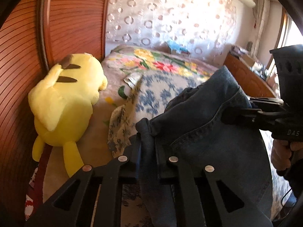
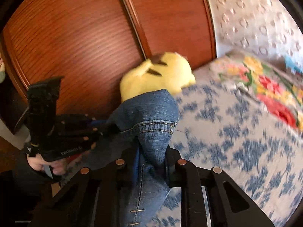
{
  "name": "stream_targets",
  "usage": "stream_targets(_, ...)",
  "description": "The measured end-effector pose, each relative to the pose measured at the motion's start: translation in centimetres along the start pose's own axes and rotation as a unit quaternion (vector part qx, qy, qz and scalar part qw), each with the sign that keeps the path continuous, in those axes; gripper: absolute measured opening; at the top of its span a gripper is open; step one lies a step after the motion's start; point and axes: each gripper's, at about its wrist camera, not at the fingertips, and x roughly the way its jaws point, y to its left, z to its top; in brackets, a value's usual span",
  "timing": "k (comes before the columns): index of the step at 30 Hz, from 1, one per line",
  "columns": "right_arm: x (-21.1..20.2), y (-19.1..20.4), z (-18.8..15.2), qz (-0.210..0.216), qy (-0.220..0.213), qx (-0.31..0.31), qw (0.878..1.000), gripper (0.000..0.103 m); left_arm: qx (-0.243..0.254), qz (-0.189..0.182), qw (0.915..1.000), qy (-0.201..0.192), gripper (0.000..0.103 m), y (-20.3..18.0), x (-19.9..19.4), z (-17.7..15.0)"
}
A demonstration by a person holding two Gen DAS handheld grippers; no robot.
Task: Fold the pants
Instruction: 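Grasp the folded jeans with both grippers and lift them off the sheet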
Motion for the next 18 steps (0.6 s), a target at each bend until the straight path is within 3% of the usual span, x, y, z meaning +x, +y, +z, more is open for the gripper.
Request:
stream_targets(9, 0.2, 0.3, 4.8, -0.007, -0.056, -0.013, 0.998, 0.019, -0.012, 0.012, 0.9978, -0.064, 0.012, 2.2, -1.5, 6.7)
stream_targets(18, 2.0, -4.7, 4.8, -0.075, -0.072, 0.033, 0.994, 0.019, 0.057, 0.013, 0.9974, -0.043, 0.012, -0.9, 3.9, 12.6)
